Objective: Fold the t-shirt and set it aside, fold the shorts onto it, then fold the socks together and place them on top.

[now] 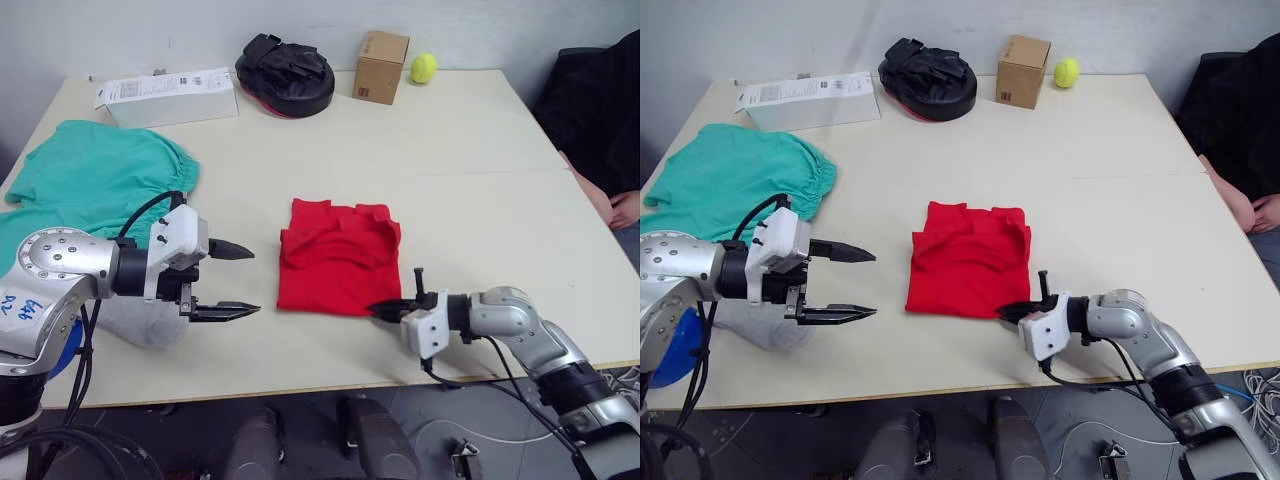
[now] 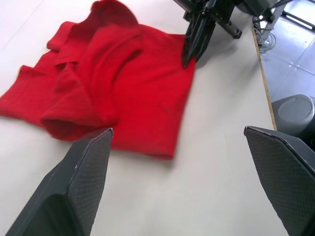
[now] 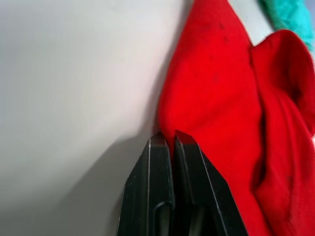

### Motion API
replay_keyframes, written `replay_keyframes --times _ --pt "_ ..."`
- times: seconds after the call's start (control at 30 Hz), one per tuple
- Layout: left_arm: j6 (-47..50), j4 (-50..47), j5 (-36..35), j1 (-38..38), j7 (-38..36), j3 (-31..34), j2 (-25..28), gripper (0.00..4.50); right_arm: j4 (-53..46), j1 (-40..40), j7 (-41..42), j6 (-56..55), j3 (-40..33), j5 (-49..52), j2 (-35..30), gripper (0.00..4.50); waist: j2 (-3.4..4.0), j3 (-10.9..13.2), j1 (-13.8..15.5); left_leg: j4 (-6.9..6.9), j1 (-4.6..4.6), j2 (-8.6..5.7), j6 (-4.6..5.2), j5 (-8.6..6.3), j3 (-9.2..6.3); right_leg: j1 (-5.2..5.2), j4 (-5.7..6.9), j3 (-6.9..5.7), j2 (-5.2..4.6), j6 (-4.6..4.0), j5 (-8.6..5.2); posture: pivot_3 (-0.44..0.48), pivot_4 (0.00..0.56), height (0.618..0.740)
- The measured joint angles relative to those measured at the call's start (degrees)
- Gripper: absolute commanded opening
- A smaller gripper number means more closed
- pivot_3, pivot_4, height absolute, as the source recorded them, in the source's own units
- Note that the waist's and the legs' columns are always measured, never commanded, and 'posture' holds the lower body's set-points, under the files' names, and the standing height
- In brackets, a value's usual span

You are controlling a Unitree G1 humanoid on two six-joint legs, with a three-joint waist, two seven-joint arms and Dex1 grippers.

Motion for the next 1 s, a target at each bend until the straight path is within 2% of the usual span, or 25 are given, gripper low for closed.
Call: replay_keyframes --times 0.27,0.43,0.57,0.7,1.0 --pt "-3.08 -1.94 0.65 4.32 -1.76 -0.32 0.64 4.5 -7.78 8.75 5.91 -1.09 0.93 7.6 -7.19 0.01 0.0 0.0 -0.19 -0.01 0.02 0.03 0.18 -0.11 -0.05 0.02 0.02 -0.03 0.01 -0.02 -0.01 0.0 0.15 0.74" --pt "-6.77 -2.31 2.82 5.04 -2.35 -1.37 0.62 4.5 -8.53 9.64 6.47 -2.29 0.94 7.59 -7.43 0.01 0.01 0.0 -0.15 -0.01 0.03 0.01 0.19 -0.1 -0.06 0.02 0.02 -0.04 0.01 -0.03 -0.01 0.0 0.15 0.74" --pt "-13.12 0.52 7.02 4.17 -3.07 -5.11 -0.75 4.5 -8.83 9.57 6.84 -2.22 0.89 8.27 -7.93 0.01 0.0 0.0 -0.09 0.0 0.02 0.0 0.19 -0.1 -0.05 0.02 0.02 -0.04 0.0 -0.03 -0.02 0.0 0.15 0.74" --pt "-15.38 3.18 8.4 1.47 -3.2 -7.14 -2.08 4.5 -12.28 10.5 9.24 1.18 0.55 12.72 -11.38 0.99 0.01 0.01 0.0 0.0 0.02 0.01 0.21 -0.1 -0.06 0.03 0.02 -0.05 0.0 -0.03 -0.01 0.0 0.15 0.74" --pt "-19.73 6.27 10.71 -0.55 -4.22 -8.76 -3.67 4.5 -22.34 15.04 12.98 7.12 -3.7 22.29 -16.22 3.93 0.02 0.0 0.18 0.01 0.03 0.01 0.24 -0.12 -0.1 0.05 0.03 -0.08 0.01 -0.02 -0.01 0.0 0.15 0.74"
